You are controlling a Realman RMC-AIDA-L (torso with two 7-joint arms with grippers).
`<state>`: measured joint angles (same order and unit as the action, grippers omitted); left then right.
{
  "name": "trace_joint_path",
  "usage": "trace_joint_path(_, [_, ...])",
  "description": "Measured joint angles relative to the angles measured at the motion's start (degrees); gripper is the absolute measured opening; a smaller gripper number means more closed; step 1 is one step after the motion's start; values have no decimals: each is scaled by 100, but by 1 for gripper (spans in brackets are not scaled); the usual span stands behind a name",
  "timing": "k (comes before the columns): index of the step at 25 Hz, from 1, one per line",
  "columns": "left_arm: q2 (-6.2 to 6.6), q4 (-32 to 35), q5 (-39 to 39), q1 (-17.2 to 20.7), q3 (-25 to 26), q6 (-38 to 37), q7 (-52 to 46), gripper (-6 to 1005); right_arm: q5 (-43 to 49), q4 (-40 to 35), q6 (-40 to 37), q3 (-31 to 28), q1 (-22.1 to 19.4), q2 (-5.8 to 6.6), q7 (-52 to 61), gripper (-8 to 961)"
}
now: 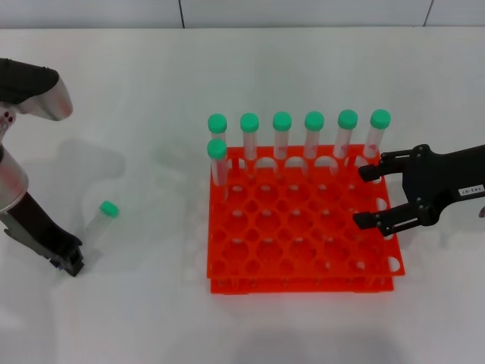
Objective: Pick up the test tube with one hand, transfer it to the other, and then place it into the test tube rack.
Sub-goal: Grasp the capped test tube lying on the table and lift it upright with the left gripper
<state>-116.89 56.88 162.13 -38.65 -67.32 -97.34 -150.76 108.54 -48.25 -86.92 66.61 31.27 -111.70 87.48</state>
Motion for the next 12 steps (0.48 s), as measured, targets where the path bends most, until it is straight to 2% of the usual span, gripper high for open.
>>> trace_joint_path(1, [-3, 185, 28, 12, 13, -16, -14, 185, 0, 0, 0, -4, -4, 1, 0, 769])
trace_joint_path(3, [-6, 344, 19, 33, 35, -67, -15, 186, 0, 0, -5, -13, -12, 11, 4, 768])
trace_joint_path(7, [-55, 1341, -147, 214, 280, -399, 25, 188, 0, -1, -27, -17, -22, 29, 18, 766])
trace_joint_path(12, [-38, 2358, -897, 500, 494, -566, 188, 190, 0, 0, -16, -17, -34, 26, 13, 763])
